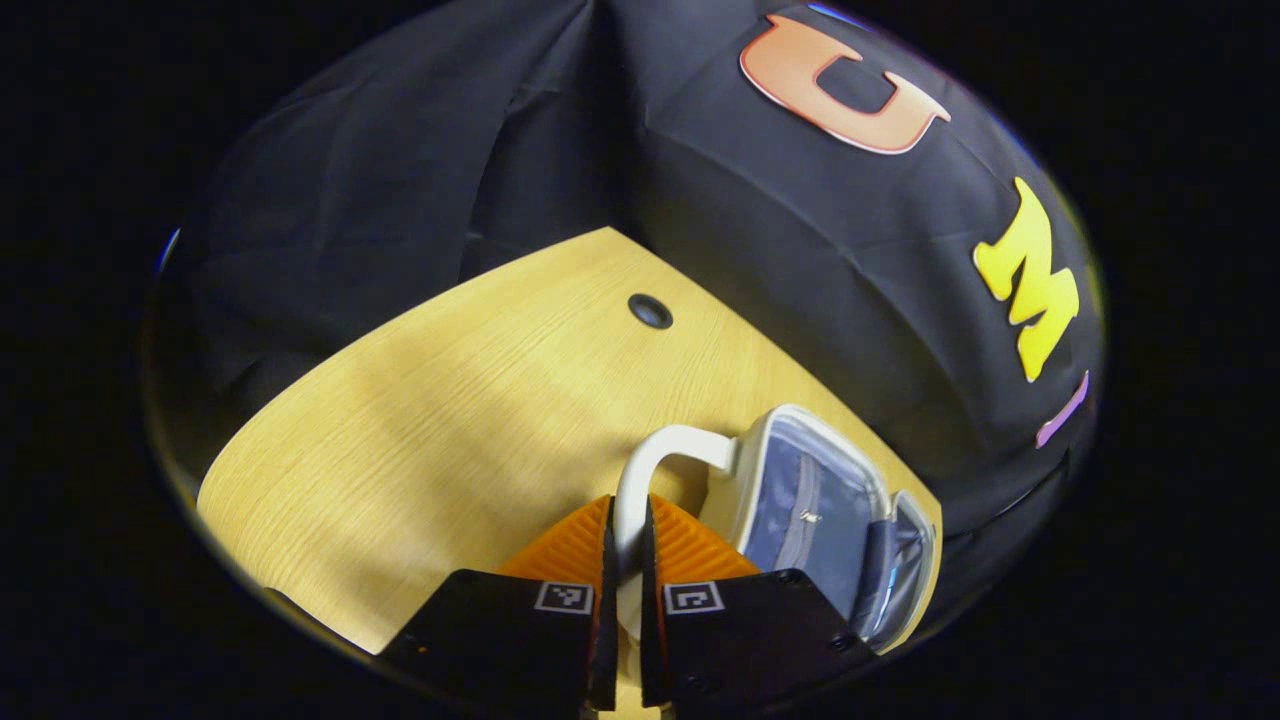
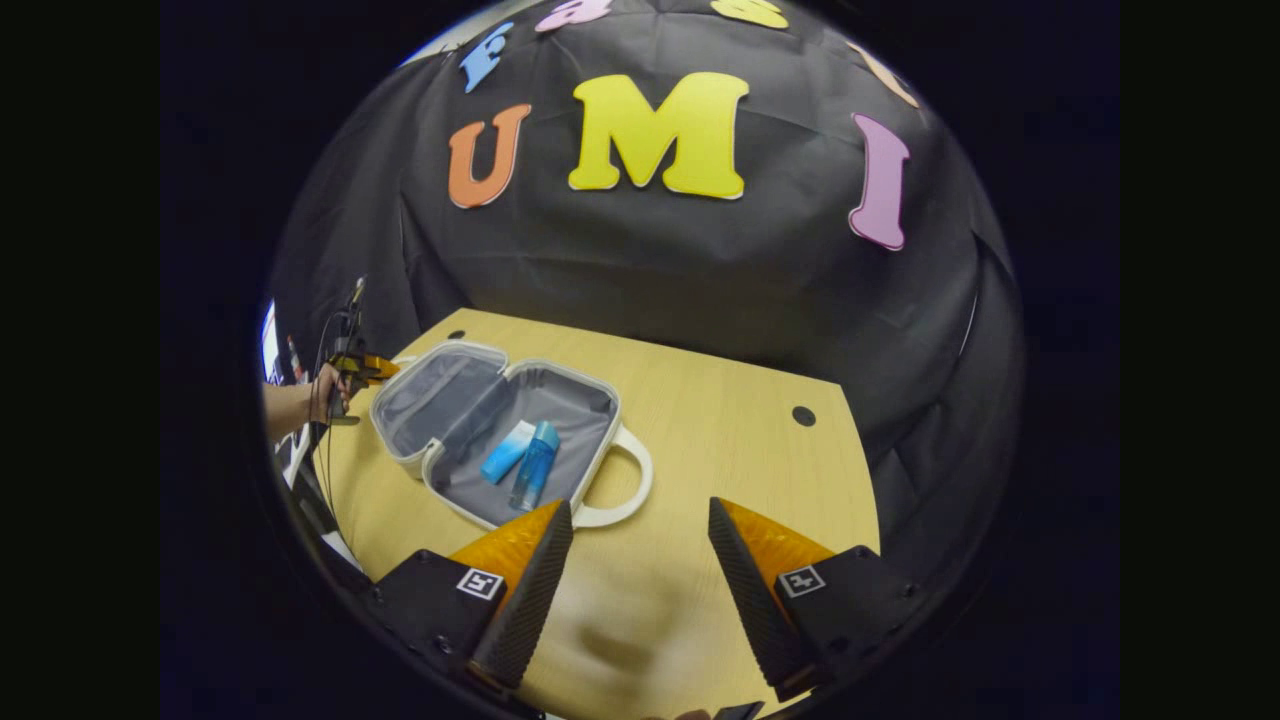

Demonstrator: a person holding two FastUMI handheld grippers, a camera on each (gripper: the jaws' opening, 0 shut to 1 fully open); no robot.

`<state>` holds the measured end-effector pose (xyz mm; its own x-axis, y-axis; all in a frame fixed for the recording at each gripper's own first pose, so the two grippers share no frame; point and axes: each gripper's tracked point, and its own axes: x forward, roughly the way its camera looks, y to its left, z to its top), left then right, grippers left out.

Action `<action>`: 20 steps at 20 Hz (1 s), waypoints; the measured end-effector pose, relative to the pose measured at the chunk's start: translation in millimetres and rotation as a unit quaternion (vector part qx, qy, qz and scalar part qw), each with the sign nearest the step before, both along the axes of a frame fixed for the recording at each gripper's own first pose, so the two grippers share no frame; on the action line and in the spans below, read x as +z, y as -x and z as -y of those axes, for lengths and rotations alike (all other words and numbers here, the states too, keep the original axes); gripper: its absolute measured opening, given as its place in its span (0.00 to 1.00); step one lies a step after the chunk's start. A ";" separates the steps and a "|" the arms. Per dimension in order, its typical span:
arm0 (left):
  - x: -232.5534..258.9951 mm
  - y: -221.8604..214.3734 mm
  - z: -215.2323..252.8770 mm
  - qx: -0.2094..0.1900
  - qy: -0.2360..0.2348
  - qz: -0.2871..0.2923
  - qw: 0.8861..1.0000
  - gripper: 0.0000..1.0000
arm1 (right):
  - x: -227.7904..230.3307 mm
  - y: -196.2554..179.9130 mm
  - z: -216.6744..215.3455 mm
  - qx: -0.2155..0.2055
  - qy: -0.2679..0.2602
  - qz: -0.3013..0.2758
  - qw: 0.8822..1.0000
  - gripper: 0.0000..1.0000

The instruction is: First open the suitcase, pack the skin care products into it, and then close the suitcase.

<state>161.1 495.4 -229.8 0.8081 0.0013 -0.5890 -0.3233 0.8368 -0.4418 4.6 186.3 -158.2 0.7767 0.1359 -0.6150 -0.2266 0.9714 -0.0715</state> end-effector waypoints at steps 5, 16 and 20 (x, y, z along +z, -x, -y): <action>89.8 2.1 26.8 0.000 -0.070 0.055 0.996 0.08 | 27.7 -9.6 7.0 -0.015 -0.045 0.044 0.998 0.81; 236.5 36.3 198.6 -0.047 -0.254 0.162 0.952 0.06 | 64.7 -27.2 57.5 -0.032 -0.093 0.114 0.989 0.81; 241.4 46.1 258.2 -0.049 -0.280 0.179 0.942 0.06 | 75.3 -22.9 81.4 -0.022 -0.093 0.128 0.987 0.81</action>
